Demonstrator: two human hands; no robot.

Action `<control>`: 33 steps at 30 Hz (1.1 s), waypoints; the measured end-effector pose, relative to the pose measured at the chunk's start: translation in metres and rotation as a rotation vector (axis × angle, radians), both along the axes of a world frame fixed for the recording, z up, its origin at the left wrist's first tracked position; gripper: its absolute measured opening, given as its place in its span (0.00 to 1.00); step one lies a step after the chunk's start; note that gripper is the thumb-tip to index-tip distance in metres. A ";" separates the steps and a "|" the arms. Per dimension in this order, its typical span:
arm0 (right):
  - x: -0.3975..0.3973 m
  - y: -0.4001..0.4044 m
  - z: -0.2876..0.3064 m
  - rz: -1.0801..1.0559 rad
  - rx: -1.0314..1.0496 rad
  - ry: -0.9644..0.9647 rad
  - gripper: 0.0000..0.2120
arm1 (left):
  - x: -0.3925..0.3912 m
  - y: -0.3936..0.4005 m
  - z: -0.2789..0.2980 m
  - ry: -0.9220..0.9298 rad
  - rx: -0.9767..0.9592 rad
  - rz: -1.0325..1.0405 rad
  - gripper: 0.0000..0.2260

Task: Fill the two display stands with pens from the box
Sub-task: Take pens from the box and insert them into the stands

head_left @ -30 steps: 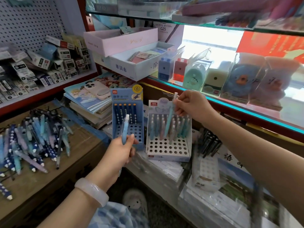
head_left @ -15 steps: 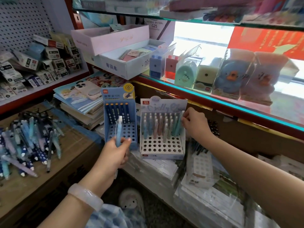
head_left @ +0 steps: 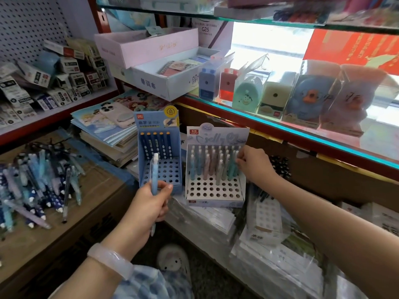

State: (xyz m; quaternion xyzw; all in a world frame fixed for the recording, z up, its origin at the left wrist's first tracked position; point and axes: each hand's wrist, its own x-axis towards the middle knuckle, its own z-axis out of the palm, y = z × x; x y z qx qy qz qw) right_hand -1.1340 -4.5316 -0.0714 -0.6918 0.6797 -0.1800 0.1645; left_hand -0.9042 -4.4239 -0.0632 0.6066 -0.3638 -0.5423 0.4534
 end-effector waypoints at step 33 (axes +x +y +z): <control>0.082 0.050 0.057 0.686 0.616 -1.162 0.05 | 0.005 0.026 0.040 0.497 0.080 -0.373 0.19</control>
